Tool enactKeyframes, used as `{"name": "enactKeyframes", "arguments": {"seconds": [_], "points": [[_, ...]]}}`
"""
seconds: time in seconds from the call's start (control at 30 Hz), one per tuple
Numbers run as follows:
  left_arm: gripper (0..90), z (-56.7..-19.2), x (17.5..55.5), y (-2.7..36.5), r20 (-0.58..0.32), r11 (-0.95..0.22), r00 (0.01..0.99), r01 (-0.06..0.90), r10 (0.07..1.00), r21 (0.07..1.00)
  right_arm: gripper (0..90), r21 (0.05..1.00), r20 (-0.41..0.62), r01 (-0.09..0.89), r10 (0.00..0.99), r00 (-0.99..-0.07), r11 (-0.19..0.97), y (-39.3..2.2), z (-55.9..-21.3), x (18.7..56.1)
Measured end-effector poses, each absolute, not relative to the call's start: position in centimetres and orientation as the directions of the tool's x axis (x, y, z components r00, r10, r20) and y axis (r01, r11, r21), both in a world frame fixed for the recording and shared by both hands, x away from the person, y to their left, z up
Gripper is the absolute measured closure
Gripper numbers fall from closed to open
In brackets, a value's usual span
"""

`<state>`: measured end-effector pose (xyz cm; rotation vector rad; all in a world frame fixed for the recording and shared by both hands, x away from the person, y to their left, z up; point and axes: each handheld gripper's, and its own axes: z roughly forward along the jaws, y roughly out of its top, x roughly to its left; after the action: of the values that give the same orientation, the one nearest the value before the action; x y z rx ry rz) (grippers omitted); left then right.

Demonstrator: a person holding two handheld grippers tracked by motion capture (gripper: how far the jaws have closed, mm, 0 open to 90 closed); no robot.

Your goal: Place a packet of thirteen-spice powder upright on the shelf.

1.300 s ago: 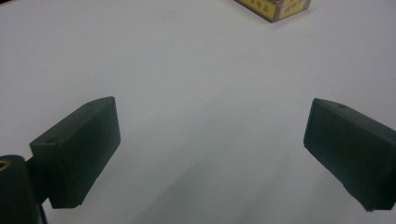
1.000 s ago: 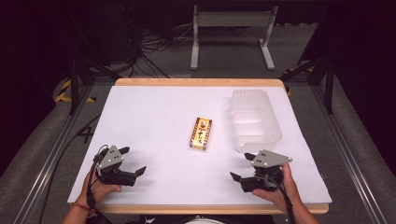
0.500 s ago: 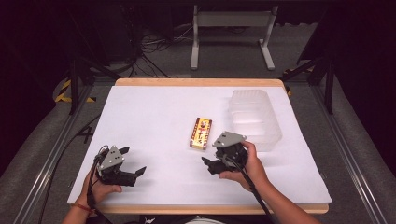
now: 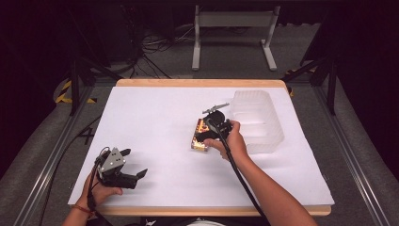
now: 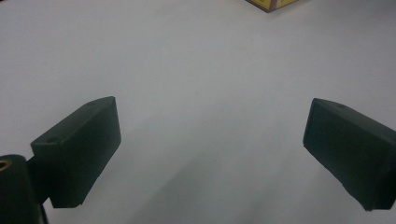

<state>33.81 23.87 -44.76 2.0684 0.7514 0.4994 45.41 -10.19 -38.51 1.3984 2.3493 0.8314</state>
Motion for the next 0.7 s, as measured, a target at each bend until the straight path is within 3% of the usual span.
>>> {"name": "enactKeyframes", "arguments": {"seconds": [0.13, 0.43, 0.7], "points": [[4.8, -44.8, 33.8, 23.9, 0.080, -0.461, 0.741, 0.326, 0.666, 0.825, 20.5, 0.541, 0.104, 0.789, 0.909, -0.405, 0.290, -9.8, -39.2, 47.4], [4.9, -44.8, 33.7, 23.9, 0.074, -0.457, 0.745, 0.325, 0.663, 0.828, 19.8, 0.482, 0.147, 0.857, 0.947, -0.285, 0.183, -9.1, -40.1, 50.3], [4.9, -44.9, 33.8, 24.0, 0.069, -0.457, 0.749, 0.327, 0.659, 0.827, 21.8, 0.457, 0.107, 0.877, 0.970, -0.219, 0.148, -8.2, -40.7, 51.5]]}}
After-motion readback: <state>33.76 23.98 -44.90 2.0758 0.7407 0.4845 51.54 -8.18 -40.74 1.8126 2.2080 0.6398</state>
